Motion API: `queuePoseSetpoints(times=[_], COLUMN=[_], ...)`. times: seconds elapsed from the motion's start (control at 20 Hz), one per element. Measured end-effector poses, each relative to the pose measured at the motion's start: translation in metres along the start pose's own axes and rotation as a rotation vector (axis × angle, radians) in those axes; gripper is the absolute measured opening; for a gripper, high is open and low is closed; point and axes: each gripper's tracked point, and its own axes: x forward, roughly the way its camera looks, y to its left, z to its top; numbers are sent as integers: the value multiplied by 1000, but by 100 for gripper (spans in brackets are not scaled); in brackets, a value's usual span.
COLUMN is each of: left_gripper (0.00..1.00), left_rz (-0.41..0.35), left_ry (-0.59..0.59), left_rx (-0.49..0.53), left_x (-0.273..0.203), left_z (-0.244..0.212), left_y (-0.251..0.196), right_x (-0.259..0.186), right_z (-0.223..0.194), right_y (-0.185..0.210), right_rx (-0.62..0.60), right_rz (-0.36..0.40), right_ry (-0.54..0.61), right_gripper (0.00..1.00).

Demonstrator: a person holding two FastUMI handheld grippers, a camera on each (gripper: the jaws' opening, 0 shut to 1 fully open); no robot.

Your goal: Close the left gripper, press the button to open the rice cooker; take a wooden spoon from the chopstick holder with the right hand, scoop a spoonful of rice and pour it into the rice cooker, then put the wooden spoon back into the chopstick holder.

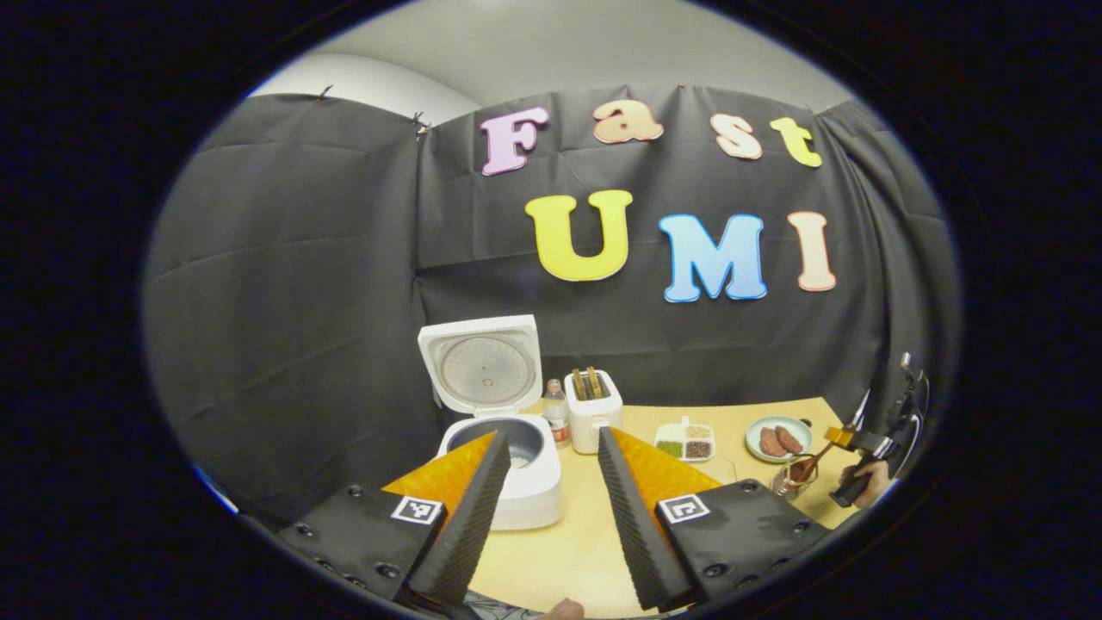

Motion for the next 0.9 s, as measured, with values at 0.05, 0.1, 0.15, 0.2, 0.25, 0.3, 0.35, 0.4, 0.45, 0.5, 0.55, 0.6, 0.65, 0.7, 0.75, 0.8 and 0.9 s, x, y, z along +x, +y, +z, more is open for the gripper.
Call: queuePoseSetpoints(times=[0.05,0.1,0.15,0.2,0.25,0.3,0.35,0.4,0.45,0.5,0.55,0.6,0.65,0.7,0.75,0.8,0.9], left_gripper=[77,77,77,77,77,77,77,77,77,77,77,77,77,77,77,77,77], left_rz=[-9,-12,-11,-10,-10,-7,-6,-5,-5,-4,-3,-2,-2,-3,-4,-4,-4], left_ry=[7,18,26,32,35,40,41,38,37,37,38,38,38,36,34,34,28], left_rx=[4,3,-7,-20,-27,-25,-19,-16,-14,-15,-18,-23,-31,-36,-37,-35,-39], left_x=[0,-1,-1,-1,-3,-4,-6,-8,-9,-10,-12,-13,-13,-14,-15,-16,-18], left_z=[-3,-7,-11,-13,-14,-15,-17,-16,-17,-18,-20,-20,-20,-20,-21,-21,-20], left_y=[-3,-3,-1,-1,0,1,2,2,3,3,5,6,7,8,9,11,16], right_x=[3,8,11,14,13,18,17,25,19,17,19,19,14,16,14,13,6], right_z=[-3,-7,-8,-11,-11,-13,-7,-11,-13,-18,-20,-19,-18,-19,-20,-22,-14], right_y=[5,8,10,10,11,12,3,-2,2,4,5,8,11,11,13,14,16], right_rx=[18,34,39,36,36,45,49,59,77,88,95,103,109,103,94,87,92], right_rz=[12,22,26,24,25,16,-25,-28,-19,-27,-22,-8,-3,1,7,-1,-5], right_ry=[16,30,35,37,42,48,38,42,67,86,94,104,113,117,126,134,124], right_gripper=[92,89,87,83,69,66,56,40,25,25,25,19,19,12,18,18,13])
